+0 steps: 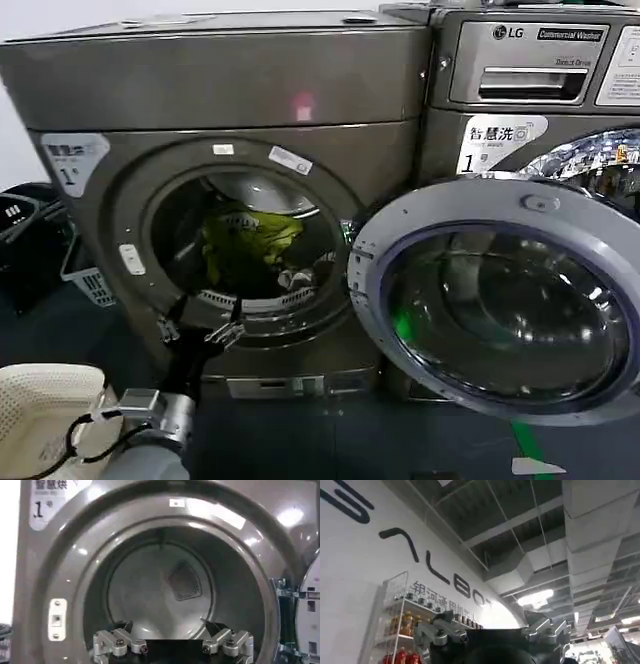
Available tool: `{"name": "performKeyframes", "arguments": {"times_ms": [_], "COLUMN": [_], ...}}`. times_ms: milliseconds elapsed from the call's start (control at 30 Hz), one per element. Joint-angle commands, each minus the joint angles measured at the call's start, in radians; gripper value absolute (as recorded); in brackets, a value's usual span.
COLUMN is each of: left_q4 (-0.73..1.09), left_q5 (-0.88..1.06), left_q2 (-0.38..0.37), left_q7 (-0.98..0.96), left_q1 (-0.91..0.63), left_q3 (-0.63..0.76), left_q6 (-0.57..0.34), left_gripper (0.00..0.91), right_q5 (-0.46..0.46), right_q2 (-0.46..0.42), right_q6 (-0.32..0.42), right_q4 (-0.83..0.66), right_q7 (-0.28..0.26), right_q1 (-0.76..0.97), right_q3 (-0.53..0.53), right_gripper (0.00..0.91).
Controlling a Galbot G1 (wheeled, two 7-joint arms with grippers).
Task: Grasp the clothes from the dryer.
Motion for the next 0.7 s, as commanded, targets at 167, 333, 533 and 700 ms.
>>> {"name": "performKeyframes", "arguments": {"times_ms": [167,333,533,700], "left_q4": [0.006,0.017,0.072,0.154], "left_q5": [0.000,0.001,0.006,-0.039], "left_q2": [-0.002,-0.004,-0.002,-0.012], "left_q7": [0.001,0.003,0.007,0.011], "left_q1": [-0.003,-0.011,-0.067,-0.193], "left_q3": [0.001,0.004,0.023,0.039], "left_q6": [-0.001,-0.006,-0.019,-0.001], "left_gripper": [0.907,0.907,0.907,0.907], "right_q5": [-0.004,-0.006,-0.055,-0.058], "right_q2": [0.001,0.007,0.015,0.022], "right_q6": [-0.007,-0.020,-0.030,-0.033], "right_q4": [0.007,0.018,0.018,0.021], "right_q7": [0.002,0.006,0.022,0.020], "right_q1": [0.001,0.002,-0.006,-0.011], "right_q3": [0.000,-0.002,0.003,0.011], "right_gripper": [0.907,0.907,0.907,0.907]}}
